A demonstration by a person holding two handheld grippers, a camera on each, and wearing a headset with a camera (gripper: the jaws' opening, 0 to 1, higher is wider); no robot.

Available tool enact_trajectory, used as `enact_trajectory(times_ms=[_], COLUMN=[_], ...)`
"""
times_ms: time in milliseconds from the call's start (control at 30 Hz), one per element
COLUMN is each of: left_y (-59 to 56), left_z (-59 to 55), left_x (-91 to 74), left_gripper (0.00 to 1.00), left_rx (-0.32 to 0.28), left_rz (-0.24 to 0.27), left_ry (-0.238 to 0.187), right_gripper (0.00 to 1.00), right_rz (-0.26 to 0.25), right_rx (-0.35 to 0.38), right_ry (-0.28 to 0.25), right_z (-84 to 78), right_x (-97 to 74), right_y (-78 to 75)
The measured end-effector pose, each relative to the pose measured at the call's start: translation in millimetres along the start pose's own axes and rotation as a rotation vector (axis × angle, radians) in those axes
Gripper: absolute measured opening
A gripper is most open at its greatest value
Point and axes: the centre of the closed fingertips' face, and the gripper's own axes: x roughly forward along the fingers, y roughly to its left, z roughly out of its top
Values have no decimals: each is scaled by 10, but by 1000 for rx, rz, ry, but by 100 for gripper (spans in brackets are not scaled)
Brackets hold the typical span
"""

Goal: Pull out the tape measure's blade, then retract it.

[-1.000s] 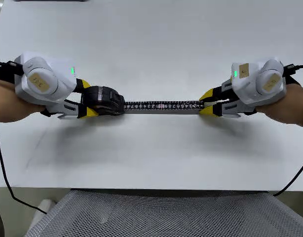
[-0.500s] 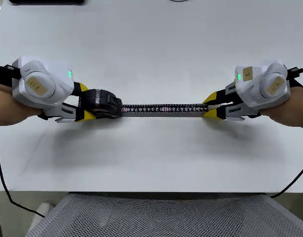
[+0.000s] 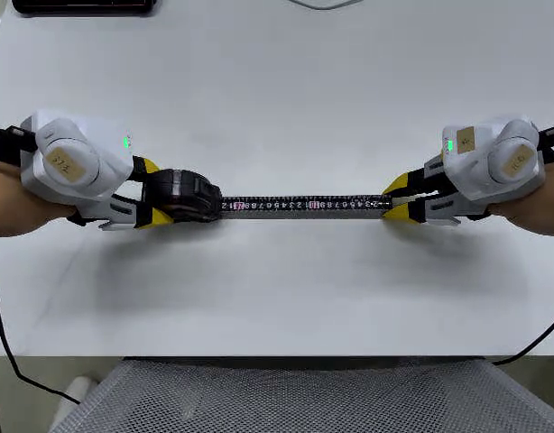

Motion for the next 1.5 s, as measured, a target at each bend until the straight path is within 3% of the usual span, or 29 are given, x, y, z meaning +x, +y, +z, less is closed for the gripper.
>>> enact_trajectory(times_ms=[467, 733, 900, 1500], left_y=[3, 1, 10, 0], left_z=[-1, 7, 28, 27], left_x=[4, 5, 12, 5], left_gripper=[26, 27, 27, 28], left_rx=[-1, -2, -34, -26], left_rz=[1, 5, 8, 7], left_ry=[1, 1, -18, -17], right_gripper=[9, 10, 11, 12], right_rz=[-1, -9, -12, -12], right_rx=[8, 15, 20, 25], right_ry=[16, 16, 23, 40], right_z=[-95, -86, -82, -81], right_x=[-94, -95, -87, -84], right_y=[5, -1, -4, 0])
